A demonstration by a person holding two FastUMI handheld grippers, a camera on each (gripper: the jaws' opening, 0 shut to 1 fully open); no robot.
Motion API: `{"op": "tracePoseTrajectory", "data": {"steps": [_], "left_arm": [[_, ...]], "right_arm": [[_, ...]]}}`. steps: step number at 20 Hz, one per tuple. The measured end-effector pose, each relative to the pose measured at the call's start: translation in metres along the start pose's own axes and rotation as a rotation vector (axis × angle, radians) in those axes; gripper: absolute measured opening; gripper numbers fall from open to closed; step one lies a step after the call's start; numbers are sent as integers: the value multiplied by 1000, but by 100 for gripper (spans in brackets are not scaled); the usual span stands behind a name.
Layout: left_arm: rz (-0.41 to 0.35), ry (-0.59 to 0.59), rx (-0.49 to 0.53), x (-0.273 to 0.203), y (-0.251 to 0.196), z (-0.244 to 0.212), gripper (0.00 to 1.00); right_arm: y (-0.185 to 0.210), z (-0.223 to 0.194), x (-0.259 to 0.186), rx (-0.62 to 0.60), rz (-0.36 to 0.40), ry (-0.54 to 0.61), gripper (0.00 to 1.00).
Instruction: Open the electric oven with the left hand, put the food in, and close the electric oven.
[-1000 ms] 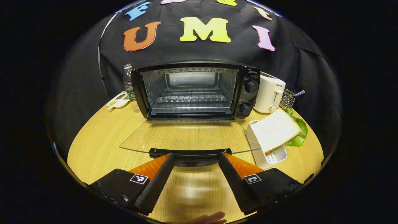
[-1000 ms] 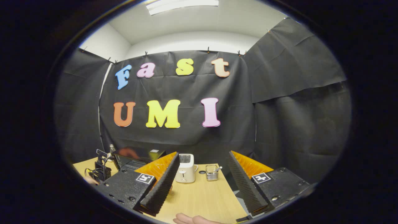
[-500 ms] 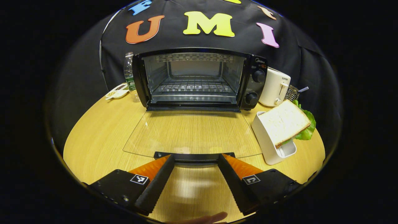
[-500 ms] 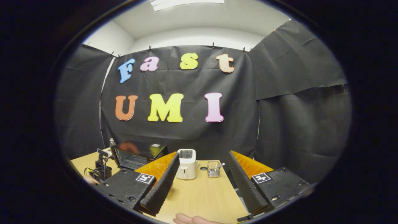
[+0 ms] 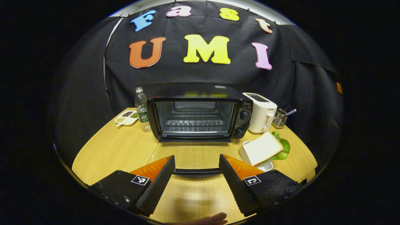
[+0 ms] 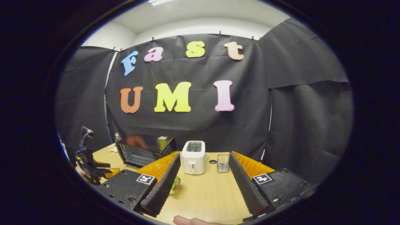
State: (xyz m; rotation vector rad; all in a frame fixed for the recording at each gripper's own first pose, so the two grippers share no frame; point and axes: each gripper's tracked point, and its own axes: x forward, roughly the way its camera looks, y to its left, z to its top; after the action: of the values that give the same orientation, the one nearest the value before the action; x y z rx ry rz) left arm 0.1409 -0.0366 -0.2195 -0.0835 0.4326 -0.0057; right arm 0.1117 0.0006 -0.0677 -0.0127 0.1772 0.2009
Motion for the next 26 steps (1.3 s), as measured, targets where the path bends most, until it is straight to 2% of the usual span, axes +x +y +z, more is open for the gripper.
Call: {"op": "tracePoseTrajectory", "data": {"steps": [3, 8, 13, 17, 18, 20, 21, 22, 23, 24, 25, 26], "left_arm": [[22, -104, -15, -31, 4, 37, 94], [27, -284, -2, -89, -2, 86, 94], [48, -416, 42, -133, 0, 104, 93], [52, -406, 49, -132, 3, 97, 93], [52, -399, 47, -131, 3, 95, 93], [56, -384, 40, -128, 6, 90, 93], [57, -374, 39, -125, 7, 87, 93], [59, -367, 41, -124, 8, 85, 93], [62, -362, 41, -121, 10, 84, 93], [63, -357, 41, -121, 10, 83, 93], [65, -353, 41, -121, 11, 81, 93], [76, -354, 40, -120, 12, 81, 93]], "right_arm": [[4, -17, 26, 22, 33, 81, 99], [19, -67, 74, 131, 130, 278, 99], [45, -121, 116, 293, 250, 456, 98], [75, -164, 143, 438, 340, 611, 98], [80, -174, 148, 471, 350, 648, 86], [90, -191, 159, 522, 373, 711, 85], [94, -196, 161, 541, 387, 738, 96], [97, -200, 163, 554, 406, 760, 96], [99, -203, 165, 570, 417, 773, 82], [101, -205, 169, 583, 428, 781, 94], [104, -209, 171, 587, 438, 797, 92], [107, -215, 173, 591, 445, 816, 78]]}}
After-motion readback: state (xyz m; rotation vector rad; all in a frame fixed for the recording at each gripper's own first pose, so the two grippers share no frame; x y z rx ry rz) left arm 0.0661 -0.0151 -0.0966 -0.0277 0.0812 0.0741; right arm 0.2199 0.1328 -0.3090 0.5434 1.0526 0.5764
